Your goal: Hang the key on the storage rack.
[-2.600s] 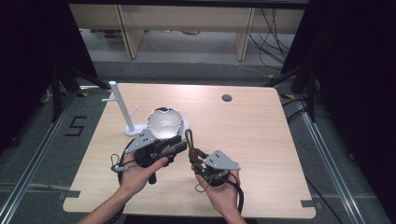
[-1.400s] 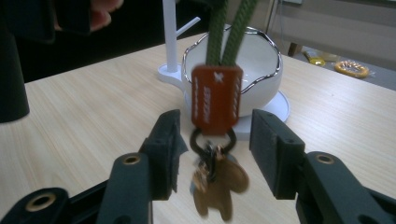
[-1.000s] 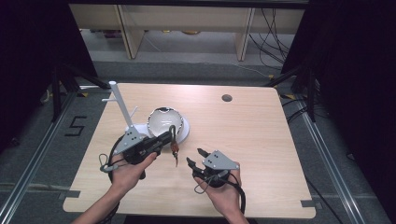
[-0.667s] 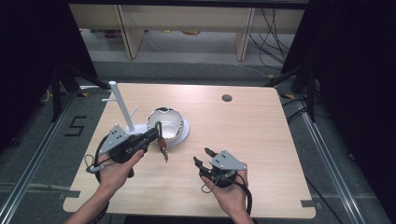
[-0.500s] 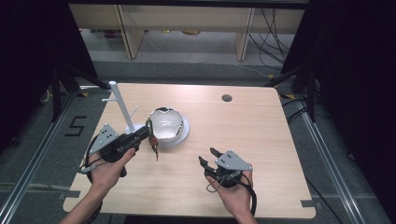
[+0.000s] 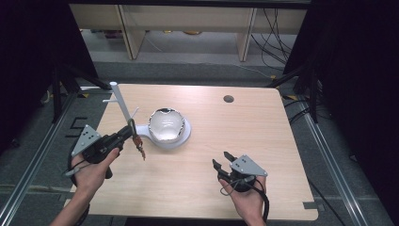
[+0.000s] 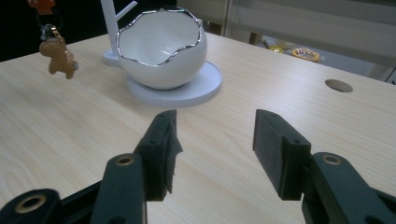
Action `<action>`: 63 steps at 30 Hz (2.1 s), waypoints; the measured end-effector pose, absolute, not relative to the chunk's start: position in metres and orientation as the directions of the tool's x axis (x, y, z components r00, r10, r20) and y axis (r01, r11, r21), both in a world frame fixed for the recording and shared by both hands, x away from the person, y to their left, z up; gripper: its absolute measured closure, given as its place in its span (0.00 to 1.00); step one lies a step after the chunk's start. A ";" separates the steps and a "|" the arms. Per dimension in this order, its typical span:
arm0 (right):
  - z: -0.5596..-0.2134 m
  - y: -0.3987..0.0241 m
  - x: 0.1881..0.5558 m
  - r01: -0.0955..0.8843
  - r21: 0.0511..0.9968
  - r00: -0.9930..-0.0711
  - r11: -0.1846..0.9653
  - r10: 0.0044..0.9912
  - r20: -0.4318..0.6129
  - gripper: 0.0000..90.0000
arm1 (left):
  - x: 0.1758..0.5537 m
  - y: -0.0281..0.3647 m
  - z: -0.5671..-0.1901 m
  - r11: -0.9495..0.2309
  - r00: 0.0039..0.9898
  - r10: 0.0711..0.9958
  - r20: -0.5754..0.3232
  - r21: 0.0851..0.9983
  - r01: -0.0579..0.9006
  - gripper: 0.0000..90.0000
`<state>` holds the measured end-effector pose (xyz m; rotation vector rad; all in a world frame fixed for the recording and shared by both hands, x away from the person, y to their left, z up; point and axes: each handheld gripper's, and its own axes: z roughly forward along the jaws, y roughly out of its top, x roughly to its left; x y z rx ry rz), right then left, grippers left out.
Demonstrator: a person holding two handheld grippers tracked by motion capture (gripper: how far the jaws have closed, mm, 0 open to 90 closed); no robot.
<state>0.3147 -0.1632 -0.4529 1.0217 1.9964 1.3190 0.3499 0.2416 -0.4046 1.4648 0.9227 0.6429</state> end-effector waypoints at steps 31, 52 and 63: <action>-0.477 -0.207 0.305 0.361 0.911 -0.476 0.199 0.879 -0.004 0.55 | 0.366 0.288 -0.409 0.030 0.357 0.930 -0.087 0.987 0.161 0.93; -0.478 -0.206 0.306 0.372 0.909 -0.482 0.189 0.876 0.015 0.55 | 0.384 0.304 -0.410 -0.003 0.249 0.968 -0.037 0.987 0.161 0.93; -0.478 -0.206 0.305 0.377 0.908 -0.475 0.181 0.879 0.023 0.56 | 0.398 0.305 -0.409 -0.013 0.212 0.977 -0.023 0.986 0.169 0.93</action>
